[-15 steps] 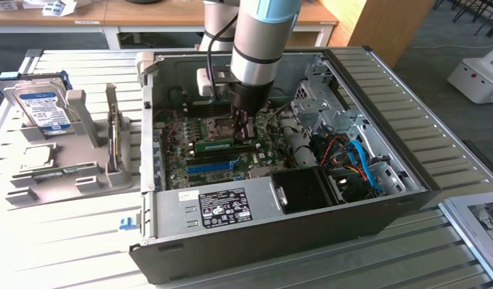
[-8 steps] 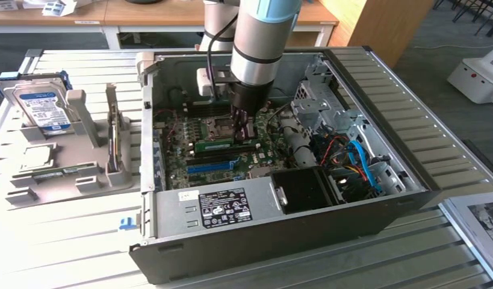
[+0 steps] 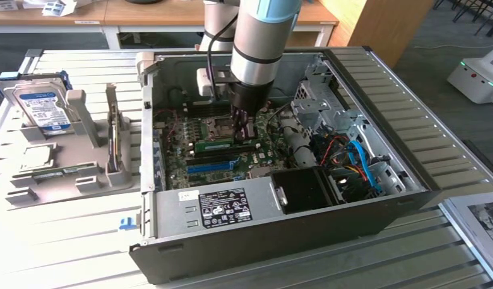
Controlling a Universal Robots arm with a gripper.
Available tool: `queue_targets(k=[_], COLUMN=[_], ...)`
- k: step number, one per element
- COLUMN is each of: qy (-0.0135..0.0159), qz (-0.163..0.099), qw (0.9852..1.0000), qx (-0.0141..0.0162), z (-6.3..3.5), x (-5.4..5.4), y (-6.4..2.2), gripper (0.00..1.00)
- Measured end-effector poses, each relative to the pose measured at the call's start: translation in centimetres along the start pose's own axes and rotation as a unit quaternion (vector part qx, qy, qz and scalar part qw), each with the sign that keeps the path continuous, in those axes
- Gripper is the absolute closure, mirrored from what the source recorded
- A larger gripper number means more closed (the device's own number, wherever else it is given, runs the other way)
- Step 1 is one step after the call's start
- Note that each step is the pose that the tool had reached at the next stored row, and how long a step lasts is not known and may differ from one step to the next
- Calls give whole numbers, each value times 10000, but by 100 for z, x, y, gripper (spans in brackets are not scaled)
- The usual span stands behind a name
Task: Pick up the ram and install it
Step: 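Insert the ram into the slot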
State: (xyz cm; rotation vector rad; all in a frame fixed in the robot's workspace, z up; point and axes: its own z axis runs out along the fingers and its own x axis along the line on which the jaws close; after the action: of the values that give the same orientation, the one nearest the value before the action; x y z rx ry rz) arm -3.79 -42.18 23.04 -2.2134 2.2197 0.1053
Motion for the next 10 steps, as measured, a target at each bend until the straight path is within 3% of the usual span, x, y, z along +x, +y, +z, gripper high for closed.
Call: queue_targets(k=[10], qy=[-1], qz=[16], qw=[10000], qx=[1], z=[7], x=[0], y=[-1], gripper=[88])
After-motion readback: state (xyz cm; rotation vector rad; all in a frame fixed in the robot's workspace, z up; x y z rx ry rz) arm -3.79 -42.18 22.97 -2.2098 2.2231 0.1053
